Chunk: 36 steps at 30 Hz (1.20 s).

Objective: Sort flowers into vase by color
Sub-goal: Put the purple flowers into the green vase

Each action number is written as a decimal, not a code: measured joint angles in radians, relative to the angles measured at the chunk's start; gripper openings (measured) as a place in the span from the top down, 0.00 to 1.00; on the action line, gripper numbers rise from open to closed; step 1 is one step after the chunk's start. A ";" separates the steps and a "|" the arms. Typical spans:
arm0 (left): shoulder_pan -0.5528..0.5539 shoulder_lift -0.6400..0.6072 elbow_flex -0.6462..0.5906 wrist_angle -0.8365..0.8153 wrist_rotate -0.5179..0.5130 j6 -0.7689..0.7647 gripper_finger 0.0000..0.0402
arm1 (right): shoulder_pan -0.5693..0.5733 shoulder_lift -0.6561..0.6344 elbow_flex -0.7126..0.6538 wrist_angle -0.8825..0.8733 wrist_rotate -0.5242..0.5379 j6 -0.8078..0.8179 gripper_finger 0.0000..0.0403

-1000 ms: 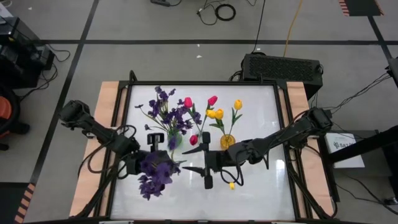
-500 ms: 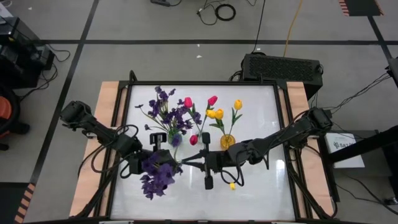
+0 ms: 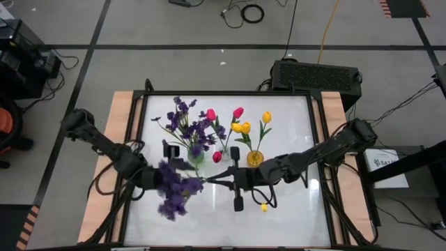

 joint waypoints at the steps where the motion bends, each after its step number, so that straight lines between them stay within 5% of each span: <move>1: -0.003 -0.011 0.011 -0.034 -0.024 -0.030 0.50 | 0.000 -0.002 0.003 -0.014 0.000 0.010 0.99; 7: 0.002 -0.018 0.092 -0.264 -0.025 -0.180 0.46 | -0.002 0.004 0.086 -0.186 0.001 0.058 1.00; 22: -0.009 0.016 0.134 -0.313 -0.011 -0.168 0.46 | -0.001 0.005 0.102 -0.243 0.005 0.068 1.00; 36: -0.046 -0.027 0.134 -0.403 -0.083 -0.176 0.64 | -0.001 0.005 0.102 -0.245 0.012 0.070 0.99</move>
